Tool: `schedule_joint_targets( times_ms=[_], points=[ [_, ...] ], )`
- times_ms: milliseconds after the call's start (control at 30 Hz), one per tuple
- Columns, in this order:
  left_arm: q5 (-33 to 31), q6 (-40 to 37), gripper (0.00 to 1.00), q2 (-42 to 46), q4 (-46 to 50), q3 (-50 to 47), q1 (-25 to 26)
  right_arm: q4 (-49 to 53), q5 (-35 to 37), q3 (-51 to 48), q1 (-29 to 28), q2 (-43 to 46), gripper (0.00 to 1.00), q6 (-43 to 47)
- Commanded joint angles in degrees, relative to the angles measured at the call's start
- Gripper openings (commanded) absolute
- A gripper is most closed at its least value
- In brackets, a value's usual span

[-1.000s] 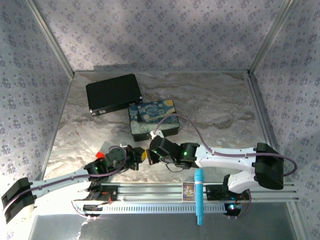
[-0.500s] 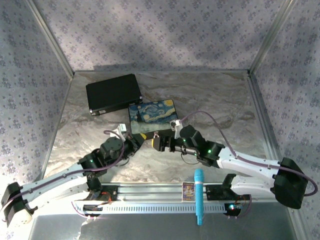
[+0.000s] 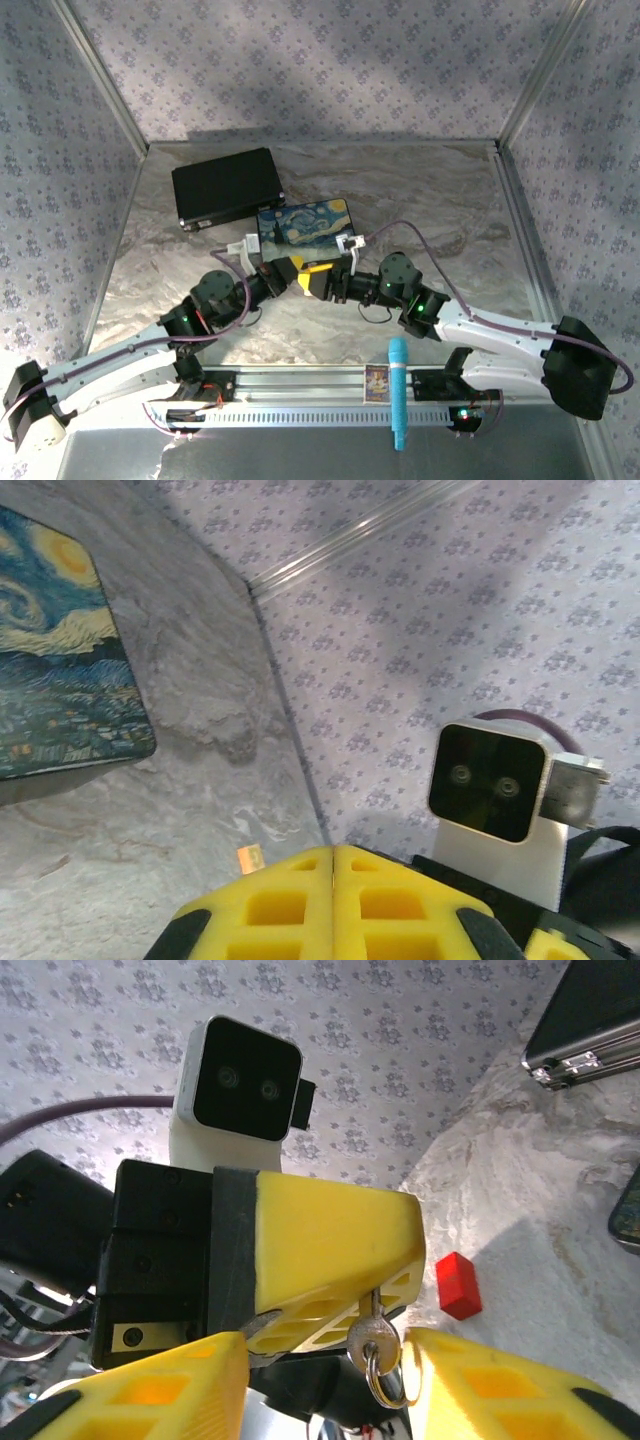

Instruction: Unlock the padlock with the key

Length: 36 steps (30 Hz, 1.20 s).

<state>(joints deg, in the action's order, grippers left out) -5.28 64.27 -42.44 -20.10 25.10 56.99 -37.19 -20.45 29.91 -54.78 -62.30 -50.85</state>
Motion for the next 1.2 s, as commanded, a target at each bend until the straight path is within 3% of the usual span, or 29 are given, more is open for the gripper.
schedule_joint_targets(
  times_ms=[0,300,433,533,700,733,867,900,933,1033,1167],
  points=[
    [1.66,-0.23,0.0,0.75,-5.83,0.01,-0.13,-3.72,-0.91,-0.6,0.82,-0.1,0.41,-0.48],
    [1.41,0.69,0.0,0.08,-6.48,-0.15,0.4,-7.2,-1.54,-0.8,1.06,-2.5,0.14,-1.63],
    [1.25,1.1,0.0,-0.17,-6.56,-0.41,0.4,-8.85,-1.45,-1.74,1.26,-2.67,0.1,-2.49],
    [0.96,1.43,0.0,-0.14,-7.06,-0.84,0.4,-8.87,-1.26,-2.31,1.26,-2.13,0.01,-2.67],
    [-1.68,1.87,0.0,0.46,-3.47,-0.87,0.42,-7.85,-0.5,-3.84,1.57,-0.6,0.0,-2.73],
    [-2.04,1.86,0.09,0.46,-2.56,-0.67,0.4,-7.67,-0.47,-4.05,1.69,-0.19,0.0,-2.82],
    [-3.33,1.12,0.81,0.79,-0.06,-0.04,0.32,-4.44,-0.21,-4.7,2.51,1.44,0.0,-2.72],
    [-4.18,0.78,0.92,1.45,1.43,0.35,0.31,-1.55,0.02,-4.41,2.85,1.73,0.0,-2.63],
    [-5.24,0.19,0.98,1.96,3.57,0.73,0.27,2.07,0.34,-3.82,3.35,2.1,0.0,-2.42],
    [-9.8,-3.1,1.0,2.11,17.99,5.55,0.31,14.61,4.18,-3.04,4.81,4.09,0.0,-1.67],
    [-12.96,-8.95,0.92,-6.57,40.44,15.68,0.31,30.76,11.02,-2.04,6.45,6.68,0.0,-0.27]
  ],
)
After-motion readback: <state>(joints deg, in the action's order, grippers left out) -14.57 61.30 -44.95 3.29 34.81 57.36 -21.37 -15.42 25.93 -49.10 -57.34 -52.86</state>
